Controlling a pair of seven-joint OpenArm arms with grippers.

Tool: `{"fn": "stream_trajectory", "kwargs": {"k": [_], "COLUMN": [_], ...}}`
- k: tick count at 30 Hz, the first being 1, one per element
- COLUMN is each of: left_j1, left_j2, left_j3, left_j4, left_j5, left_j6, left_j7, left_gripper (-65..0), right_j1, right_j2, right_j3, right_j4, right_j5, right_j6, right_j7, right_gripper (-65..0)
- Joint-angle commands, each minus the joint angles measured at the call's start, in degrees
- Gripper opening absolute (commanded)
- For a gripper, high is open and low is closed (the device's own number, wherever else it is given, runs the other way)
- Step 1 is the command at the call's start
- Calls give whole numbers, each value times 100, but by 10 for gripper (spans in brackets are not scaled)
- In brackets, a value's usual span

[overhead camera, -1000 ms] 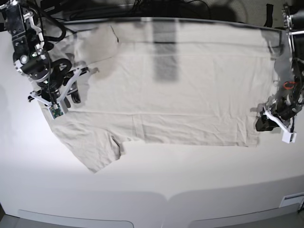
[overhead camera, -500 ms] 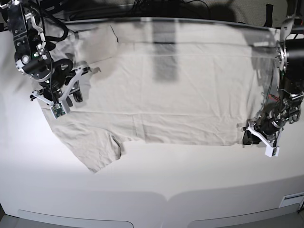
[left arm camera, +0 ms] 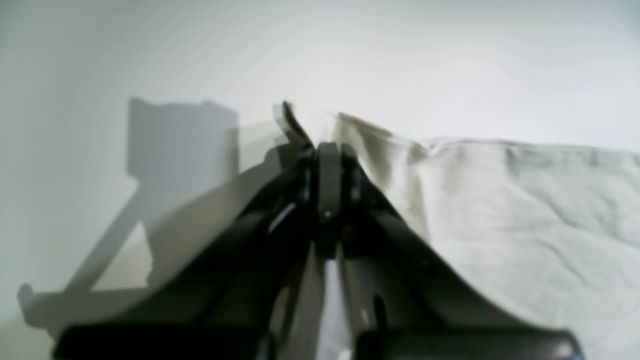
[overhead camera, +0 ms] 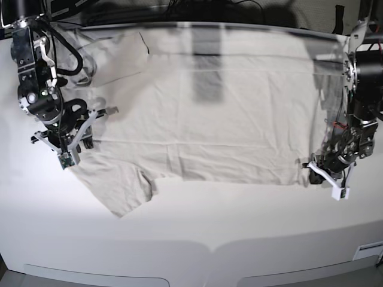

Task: Fold the T-shirt properly
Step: 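Move both grippers to the hem corners of the shirt, then grasp the hem corners with both grippers and lift them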

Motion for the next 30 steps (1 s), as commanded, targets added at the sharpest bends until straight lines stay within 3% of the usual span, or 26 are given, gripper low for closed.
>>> {"fn": "stream_trajectory", "kwargs": {"k": [1, 7, 10, 16, 19, 22, 30], "left_j1": [-74, -68, -59, -52, -26, -22, 81], "left_j2": [-153, -227, -192, -81, -48, -4, 24], "left_j3": [7, 4, 7, 7, 7, 7, 4], "left_j4": [11, 11, 11, 11, 11, 9, 11], "left_j5": [85, -59, -61, -59, -61, -61, -127], "left_j6": [151, 149, 149, 146, 146, 146, 144], "left_j7": [229, 280, 284, 468, 455, 503, 538], "left_gripper": [-650, -650, -650, -650, -650, -650, -650], "right_j1": [254, 1425, 2065, 3333, 4017, 4603, 5257], "right_j2": [39, 26, 28, -66, -254, -387, -369], "right_j3": [37, 26, -81, -984, -1300, -1311, -1311], "right_j4": [-90, -1408, -1939, -3355, -4079, -4577, -5646], "right_j5": [103, 940, 1040, 1019, 1064, 1054, 866], "right_j6": [107, 817, 1080, 1073, 1058, 1060, 1064], "right_j7": [131, 0, -203, -181, -581, -1217, -1386], "right_gripper": [-461, -461, -461, -423, -423, -423, -423]}}
